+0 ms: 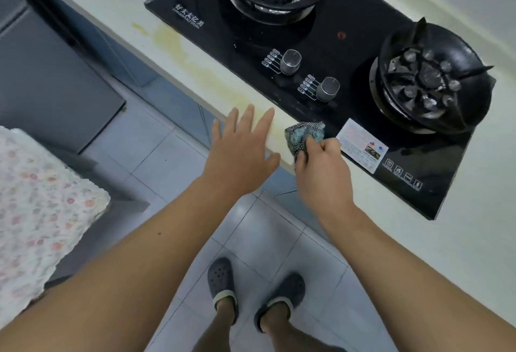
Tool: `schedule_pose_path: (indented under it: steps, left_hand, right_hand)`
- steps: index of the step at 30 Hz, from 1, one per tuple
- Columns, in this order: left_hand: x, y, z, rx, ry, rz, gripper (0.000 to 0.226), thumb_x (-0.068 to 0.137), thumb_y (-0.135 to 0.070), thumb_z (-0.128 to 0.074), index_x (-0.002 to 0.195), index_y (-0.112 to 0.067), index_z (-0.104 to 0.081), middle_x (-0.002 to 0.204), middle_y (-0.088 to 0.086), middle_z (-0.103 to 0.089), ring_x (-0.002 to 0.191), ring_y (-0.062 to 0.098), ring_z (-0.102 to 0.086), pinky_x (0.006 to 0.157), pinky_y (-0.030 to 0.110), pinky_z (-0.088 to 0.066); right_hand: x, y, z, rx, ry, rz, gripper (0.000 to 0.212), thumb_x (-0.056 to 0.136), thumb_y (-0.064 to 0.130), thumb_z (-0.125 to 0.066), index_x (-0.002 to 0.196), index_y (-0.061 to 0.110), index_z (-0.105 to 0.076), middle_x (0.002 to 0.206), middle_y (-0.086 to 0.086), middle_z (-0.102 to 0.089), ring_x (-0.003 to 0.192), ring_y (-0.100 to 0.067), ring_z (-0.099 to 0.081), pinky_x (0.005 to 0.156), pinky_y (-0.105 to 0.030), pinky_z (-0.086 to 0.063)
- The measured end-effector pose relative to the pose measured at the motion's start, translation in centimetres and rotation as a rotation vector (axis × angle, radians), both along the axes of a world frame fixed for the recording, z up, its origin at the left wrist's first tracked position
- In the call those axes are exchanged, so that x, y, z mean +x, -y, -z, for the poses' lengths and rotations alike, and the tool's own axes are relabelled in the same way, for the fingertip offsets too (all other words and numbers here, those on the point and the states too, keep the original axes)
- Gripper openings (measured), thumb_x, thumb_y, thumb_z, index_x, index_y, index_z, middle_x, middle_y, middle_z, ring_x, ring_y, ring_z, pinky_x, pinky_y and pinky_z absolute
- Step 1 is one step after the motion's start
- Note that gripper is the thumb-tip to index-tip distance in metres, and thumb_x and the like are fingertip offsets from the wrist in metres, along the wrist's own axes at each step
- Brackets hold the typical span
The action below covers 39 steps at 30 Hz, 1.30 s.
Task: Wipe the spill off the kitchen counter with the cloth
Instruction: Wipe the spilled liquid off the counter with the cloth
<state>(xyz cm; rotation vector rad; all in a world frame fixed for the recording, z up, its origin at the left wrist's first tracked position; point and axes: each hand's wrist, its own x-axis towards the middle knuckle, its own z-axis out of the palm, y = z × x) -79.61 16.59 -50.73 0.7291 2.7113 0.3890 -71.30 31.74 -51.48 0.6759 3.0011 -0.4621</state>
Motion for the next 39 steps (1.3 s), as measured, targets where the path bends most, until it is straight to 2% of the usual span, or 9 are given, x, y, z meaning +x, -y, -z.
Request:
schedule_pose_path:
  steps: [2, 5, 9, 12, 17, 22, 26, 31, 39]
  left_hand:
    - [-0.7, 0.3, 0.1, 0.013, -0.001, -0.033, 0.083, 0.098, -0.057, -0.049, 0.165, -0.031, -0.006, 0.172, 0.009, -0.014, 0.158, 0.036, -0.010, 0.124, 0.063, -0.014]
    - [-2.8, 1.3, 0.4, 0.129, 0.008, -0.087, 0.077, 0.100, -0.042, -0.050, 0.164, -0.029, -0.010, 0.169, 0.004, -0.025, 0.156, 0.032, -0.020, 0.121, 0.063, -0.024]
    - [-5.5, 3.6, 0.7, 0.176, -0.002, -0.194, 0.075, 0.097, -0.039, -0.053, 0.163, -0.026, -0.018, 0.166, 0.002, -0.032, 0.153, 0.028, -0.028, 0.120, 0.057, -0.028]
    - [-6.1, 4.6, 0.5, 0.167, 0.006, -0.236, 0.071, 0.100, -0.039, -0.057, 0.162, -0.026, -0.025, 0.168, 0.001, -0.030, 0.154, 0.025, -0.026, 0.125, 0.052, -0.023]
    - [-7.3, 5.2, 0.0, 0.168, 0.006, -0.288, 0.069, 0.100, -0.041, -0.056, 0.162, -0.025, -0.029, 0.169, 0.002, -0.027, 0.157, 0.028, -0.019, 0.128, 0.048, -0.015]
    - [-9.0, 6.2, -0.1, 0.174, -0.018, -0.385, 0.069, 0.099, -0.038, -0.058, 0.160, -0.024, -0.031, 0.168, 0.005, -0.029, 0.155, 0.028, -0.023, 0.127, 0.051, -0.017]
    - [-10.8, 7.4, 0.4, 0.164, -0.047, -0.461, 0.067, 0.097, -0.036, -0.058, 0.158, -0.023, -0.034, 0.168, 0.006, -0.028, 0.156, 0.030, -0.018, 0.127, 0.055, -0.012]
    - [-13.8, 9.0, 1.1, 0.235, -0.036, -0.468, 0.066, 0.098, -0.034, -0.057, 0.158, -0.022, -0.034, 0.168, 0.005, -0.028, 0.156, 0.027, -0.019, 0.128, 0.053, -0.009]
    - [-17.7, 13.3, 1.3, 0.292, 0.014, -0.453, 0.065, 0.093, -0.021, -0.049, 0.156, -0.018, -0.036, 0.166, 0.010, -0.031, 0.151, 0.030, -0.031, 0.125, 0.052, -0.020]
  right_hand:
    - [-3.1, 1.3, -0.4, -0.006, -0.022, -0.075, 0.037, 0.105, 0.024, -0.053, 0.137, 0.008, -0.060, 0.115, -0.014, -0.051, 0.080, -0.035, -0.061, 0.078, -0.043, -0.055]
    - [-7.6, 3.3, -0.6, 0.014, -0.007, -0.214, 0.030, 0.100, 0.022, -0.059, 0.127, 0.009, -0.060, 0.114, -0.014, -0.053, 0.089, -0.033, -0.060, 0.080, -0.044, -0.052]
    - [-9.8, 3.4, 0.6, 0.052, -0.055, -0.303, 0.026, 0.101, 0.025, -0.058, 0.122, 0.011, -0.062, 0.110, -0.012, -0.053, 0.076, -0.029, -0.058, 0.072, -0.043, -0.052]
    - [-7.4, 1.3, 1.2, 0.085, -0.077, -0.303, 0.037, 0.099, 0.029, -0.061, 0.130, 0.010, -0.065, 0.105, -0.012, -0.055, 0.076, -0.029, -0.061, 0.067, -0.039, -0.050]
    - [-5.9, 0.6, 0.9, 0.048, -0.074, -0.285, 0.045, 0.096, 0.025, -0.062, 0.136, 0.004, -0.065, 0.102, -0.012, -0.055, 0.076, -0.031, -0.061, 0.071, -0.043, -0.053]
    - [-11.4, 4.3, 1.3, 0.062, -0.059, -0.317, 0.043, 0.100, 0.031, -0.058, 0.137, 0.009, -0.062, 0.109, -0.011, -0.057, 0.093, -0.025, -0.062, 0.078, -0.042, -0.052]
    - [-16.2, 7.4, 1.7, 0.165, -0.024, -0.391, 0.034, 0.107, 0.039, -0.043, 0.130, 0.019, -0.056, 0.111, -0.005, -0.057, 0.094, -0.021, -0.061, 0.077, -0.035, -0.047]
    - [-20.6, 10.5, 1.9, 0.136, -0.083, -0.359, 0.030, 0.107, 0.037, -0.049, 0.128, 0.017, -0.059, 0.113, -0.007, -0.056, 0.083, -0.021, -0.062, 0.075, -0.035, -0.047]
    - [-27.0, 15.2, 1.3, 0.093, -0.063, -0.328, 0.031, 0.108, 0.035, -0.049, 0.131, 0.017, -0.059, 0.122, -0.010, -0.054, 0.091, -0.026, -0.063, 0.085, -0.039, -0.045]
